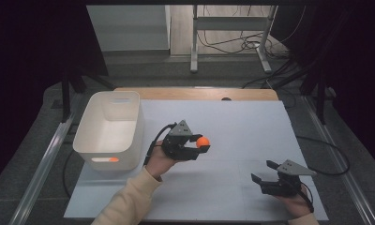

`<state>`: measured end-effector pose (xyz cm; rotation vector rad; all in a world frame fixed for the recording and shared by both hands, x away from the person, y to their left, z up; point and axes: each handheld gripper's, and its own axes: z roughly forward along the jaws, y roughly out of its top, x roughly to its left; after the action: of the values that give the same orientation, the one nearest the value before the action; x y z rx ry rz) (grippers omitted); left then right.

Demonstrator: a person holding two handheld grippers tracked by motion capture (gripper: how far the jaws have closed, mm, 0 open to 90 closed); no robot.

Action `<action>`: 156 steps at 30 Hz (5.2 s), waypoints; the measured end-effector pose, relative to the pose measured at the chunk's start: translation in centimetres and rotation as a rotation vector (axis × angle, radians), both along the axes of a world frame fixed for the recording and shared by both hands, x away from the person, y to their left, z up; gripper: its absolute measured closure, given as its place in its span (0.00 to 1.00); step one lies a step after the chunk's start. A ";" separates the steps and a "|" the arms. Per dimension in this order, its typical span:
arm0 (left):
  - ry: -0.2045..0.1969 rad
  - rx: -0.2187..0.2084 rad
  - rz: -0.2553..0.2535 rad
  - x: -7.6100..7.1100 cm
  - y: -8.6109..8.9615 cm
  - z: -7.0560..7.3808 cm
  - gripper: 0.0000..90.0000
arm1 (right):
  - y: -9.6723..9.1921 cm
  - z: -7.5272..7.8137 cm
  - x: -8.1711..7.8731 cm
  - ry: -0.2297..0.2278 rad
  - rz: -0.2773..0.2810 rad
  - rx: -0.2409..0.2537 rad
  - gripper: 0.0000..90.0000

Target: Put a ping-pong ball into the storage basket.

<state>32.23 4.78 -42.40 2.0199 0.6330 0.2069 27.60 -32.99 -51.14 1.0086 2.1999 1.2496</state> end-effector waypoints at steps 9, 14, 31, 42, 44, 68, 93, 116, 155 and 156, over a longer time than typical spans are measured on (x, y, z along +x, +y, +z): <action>-0.016 -0.024 0.024 -0.1 0.9 0.8 0.56 | 0.0 0.0 0.0 0.002 0.004 -0.001 0.19; -0.027 -0.035 0.036 -0.1 1.4 1.2 0.56 | 0.1 -0.1 0.0 0.003 0.007 -0.006 0.19; -0.045 -0.046 0.068 0.0 2.5 1.8 0.56 | 0.1 -0.1 0.0 0.011 0.016 -0.014 0.19; -0.050 -0.045 0.070 -0.1 2.6 1.9 0.55 | 0.1 -0.2 0.1 0.016 0.016 -0.019 0.19; -0.052 -0.048 0.073 -0.1 2.7 2.0 0.56 | 0.1 -0.2 0.1 0.016 0.017 -0.020 0.19; -0.065 -0.047 0.090 -0.1 3.1 2.2 0.55 | 0.2 -0.2 0.0 0.008 0.019 -0.024 0.18; -0.094 -0.078 0.123 -0.3 4.7 3.4 0.56 | 0.2 -0.1 0.0 0.002 0.019 -0.028 0.19; -0.132 -0.098 0.218 -0.5 7.6 4.7 0.56 | 0.1 0.0 0.0 -0.008 0.014 -0.024 0.19; -0.174 -0.100 0.434 -0.3 13.7 6.0 0.56 | 0.1 0.1 -0.1 -0.010 0.005 -0.016 0.18; -0.172 -0.101 0.435 -0.3 13.8 5.9 0.56 | 0.1 0.1 -0.1 -0.011 0.006 -0.013 0.18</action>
<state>31.97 18.59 -36.47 1.7250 0.9466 0.5879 27.49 -32.92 -51.02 0.9890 2.2012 1.2391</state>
